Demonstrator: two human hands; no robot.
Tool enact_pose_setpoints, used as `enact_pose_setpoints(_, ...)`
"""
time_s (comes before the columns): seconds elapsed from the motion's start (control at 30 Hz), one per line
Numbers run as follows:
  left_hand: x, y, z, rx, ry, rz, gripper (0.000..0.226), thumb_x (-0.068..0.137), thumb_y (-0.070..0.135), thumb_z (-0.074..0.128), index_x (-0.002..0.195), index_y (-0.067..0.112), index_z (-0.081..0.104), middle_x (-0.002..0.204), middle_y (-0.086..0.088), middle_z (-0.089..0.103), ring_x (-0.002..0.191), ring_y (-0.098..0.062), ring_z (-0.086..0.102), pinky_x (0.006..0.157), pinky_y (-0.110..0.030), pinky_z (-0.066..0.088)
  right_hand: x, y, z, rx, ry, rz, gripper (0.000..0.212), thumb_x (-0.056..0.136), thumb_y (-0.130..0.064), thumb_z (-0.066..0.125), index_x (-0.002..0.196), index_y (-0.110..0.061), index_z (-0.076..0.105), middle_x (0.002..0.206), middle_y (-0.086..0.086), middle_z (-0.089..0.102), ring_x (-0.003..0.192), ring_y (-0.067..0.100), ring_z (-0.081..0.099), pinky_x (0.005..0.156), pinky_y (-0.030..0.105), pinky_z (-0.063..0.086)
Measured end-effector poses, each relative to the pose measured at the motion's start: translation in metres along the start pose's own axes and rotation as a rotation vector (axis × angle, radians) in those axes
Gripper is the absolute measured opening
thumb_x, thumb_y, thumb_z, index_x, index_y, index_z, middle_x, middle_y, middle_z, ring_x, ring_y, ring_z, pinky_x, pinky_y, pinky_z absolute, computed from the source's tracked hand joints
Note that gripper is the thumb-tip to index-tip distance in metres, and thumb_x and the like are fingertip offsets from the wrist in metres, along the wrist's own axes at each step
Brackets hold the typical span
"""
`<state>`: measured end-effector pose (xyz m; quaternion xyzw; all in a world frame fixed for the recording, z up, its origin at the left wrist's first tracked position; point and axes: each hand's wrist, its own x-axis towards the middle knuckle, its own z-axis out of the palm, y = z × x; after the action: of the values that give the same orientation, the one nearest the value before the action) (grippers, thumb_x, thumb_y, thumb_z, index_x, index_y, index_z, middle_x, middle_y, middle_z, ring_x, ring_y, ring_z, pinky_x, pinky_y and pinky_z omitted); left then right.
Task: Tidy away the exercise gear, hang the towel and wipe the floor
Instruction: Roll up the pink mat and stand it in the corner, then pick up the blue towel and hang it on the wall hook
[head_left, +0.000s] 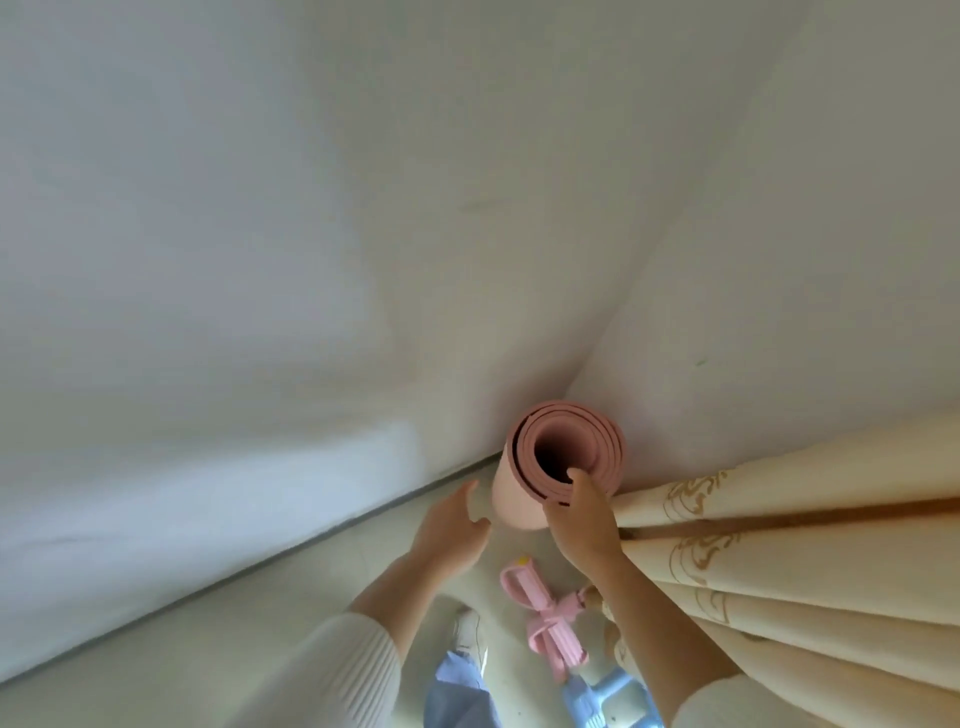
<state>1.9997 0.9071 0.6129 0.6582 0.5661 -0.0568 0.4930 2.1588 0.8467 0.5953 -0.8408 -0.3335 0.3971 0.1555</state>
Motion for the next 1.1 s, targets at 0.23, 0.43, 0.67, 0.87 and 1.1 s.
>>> enact_pose_setpoints(0.23,-0.099,-0.087,-0.05,-0.052,0.273,-0.048,0.056,0.092,0.016,0.046,0.145,0.025,0.033,0.145,0.0,0.042,0.133,-0.016,0.04,0.102,-0.028,0.033,-0.087,-0.074,0.071,-0.187,-0.183,-0.218,0.056,0.093,-0.023,0.048,0.146,-0.012,0.033,0.148,0.008,0.038,0.134,0.023,0.038,0.109,0.032,0.031)
enact_pose_setpoints(0.43,-0.225,-0.208,-0.07,-0.141,0.547,-0.15,0.054,0.092,0.014,0.046,0.144,0.023,0.035,0.145,0.0,0.043,0.135,-0.017,0.036,0.106,-0.03,0.033,-0.207,-0.123,0.167,-0.355,-0.337,-0.484,0.053,0.095,-0.024,0.049,0.144,-0.015,0.032,0.146,0.002,0.038,0.13,0.02,0.041,0.104,0.029,0.034)
enact_pose_setpoints(0.67,-0.431,-0.359,-0.055,-0.21,0.807,-0.385,0.052,0.093,0.017,0.049,0.143,0.02,0.037,0.137,-0.004,0.05,0.128,-0.021,0.043,0.102,-0.029,0.038,-0.382,-0.153,0.294,-0.544,-0.5,-0.779,0.057,0.093,-0.031,0.053,0.144,-0.015,0.035,0.147,0.003,0.038,0.124,0.022,0.049,0.103,0.035,0.041)
enact_pose_setpoints(0.87,-0.565,-0.462,-0.066,-0.366,0.987,-0.61,0.053,0.091,0.015,0.046,0.143,0.02,0.037,0.135,-0.007,0.049,0.126,-0.022,0.042,0.101,-0.033,0.039,-0.519,-0.194,0.406,-0.746,-0.656,-1.137,0.058,0.094,-0.031,0.051,0.146,-0.015,0.032,0.148,0.002,0.036,0.132,0.02,0.041,0.105,0.032,0.038)
enact_pose_setpoints(1.1,-0.676,-0.586,-0.102,-0.422,1.171,-0.793,0.056,0.089,0.015,0.047,0.143,0.022,0.035,0.141,-0.005,0.043,0.131,-0.023,0.035,0.104,-0.034,0.035,-0.635,-0.266,0.541,-0.971,-0.758,-1.479,0.06,0.094,-0.031,0.049,0.147,-0.015,0.028,0.149,0.002,0.033,0.133,0.021,0.038,0.103,0.035,0.041)
